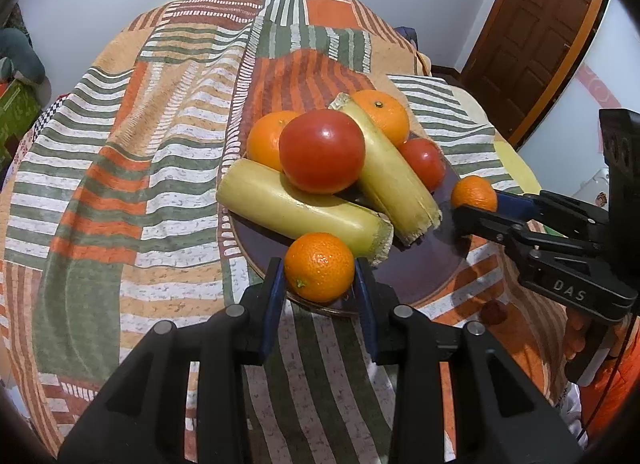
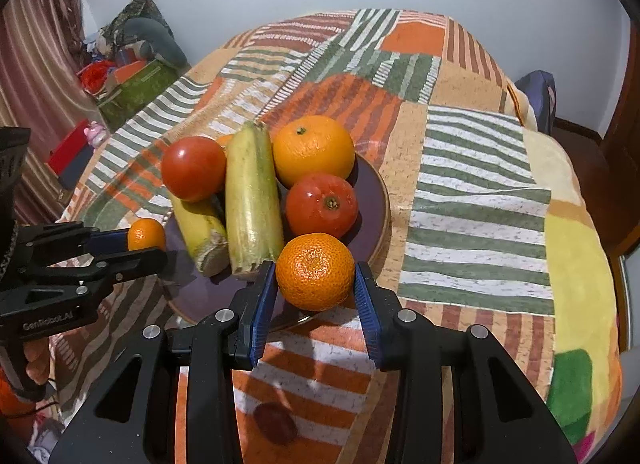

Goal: Organize fruits
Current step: 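Carry both mandarins onto the purple plate and open both tools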

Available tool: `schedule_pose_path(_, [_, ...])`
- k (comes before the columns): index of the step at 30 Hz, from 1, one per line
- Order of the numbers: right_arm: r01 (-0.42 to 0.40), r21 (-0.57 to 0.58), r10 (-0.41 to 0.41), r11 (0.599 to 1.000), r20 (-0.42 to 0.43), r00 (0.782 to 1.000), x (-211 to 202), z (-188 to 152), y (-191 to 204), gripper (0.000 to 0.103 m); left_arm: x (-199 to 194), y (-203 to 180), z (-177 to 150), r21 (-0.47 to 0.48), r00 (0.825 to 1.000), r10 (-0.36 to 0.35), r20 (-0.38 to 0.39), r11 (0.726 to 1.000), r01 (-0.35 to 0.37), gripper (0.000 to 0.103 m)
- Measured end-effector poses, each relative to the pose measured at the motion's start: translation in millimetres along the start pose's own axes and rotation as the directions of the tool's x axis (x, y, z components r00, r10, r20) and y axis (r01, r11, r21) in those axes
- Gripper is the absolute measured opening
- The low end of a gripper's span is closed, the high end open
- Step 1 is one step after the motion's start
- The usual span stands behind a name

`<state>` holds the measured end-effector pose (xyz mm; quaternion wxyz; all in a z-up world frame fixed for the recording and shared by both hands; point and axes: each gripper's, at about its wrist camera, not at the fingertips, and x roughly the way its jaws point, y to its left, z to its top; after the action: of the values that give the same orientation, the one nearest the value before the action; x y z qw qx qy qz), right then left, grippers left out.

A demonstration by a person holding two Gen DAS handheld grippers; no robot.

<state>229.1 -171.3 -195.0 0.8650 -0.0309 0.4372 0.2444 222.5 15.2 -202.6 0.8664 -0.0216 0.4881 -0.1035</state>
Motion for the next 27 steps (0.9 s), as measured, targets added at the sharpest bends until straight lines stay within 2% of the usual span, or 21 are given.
schedule_pose_path(13, [0.021, -0.016, -0.021, 1.0, 0.008, 1.0, 3.3, 1.6, -1.3, 0.038, 14.0, 0.2, -0.7, -0.007, 1.0, 0.005, -0.016, 1.0, -0.005, 0.035])
schedule_pose_path(15, [0.017, -0.013, -0.017, 1.0, 0.0, 1.0, 3.5, 1.9, -1.0, 0.045, 13.6, 0.2, -0.6, -0.01, 1.0, 0.003, -0.018, 1.0, -0.003, 0.039])
schedule_pose_path(17, [0.011, -0.005, -0.011, 1.0, -0.012, 1.0, 5.3, 1.6, -1.8, 0.051, 12.7, 0.8, -0.9, -0.017, 1.0, 0.014, -0.016, 1.0, -0.014, 0.056])
schedule_pose_path(27, [0.014, -0.007, -0.014, 1.0, 0.003, 1.0, -6.9, 1.8, -0.5, 0.051, -1.4, 4.0, -4.2, -0.023, 1.0, 0.025, 0.002, 0.999, -0.025, 0.058])
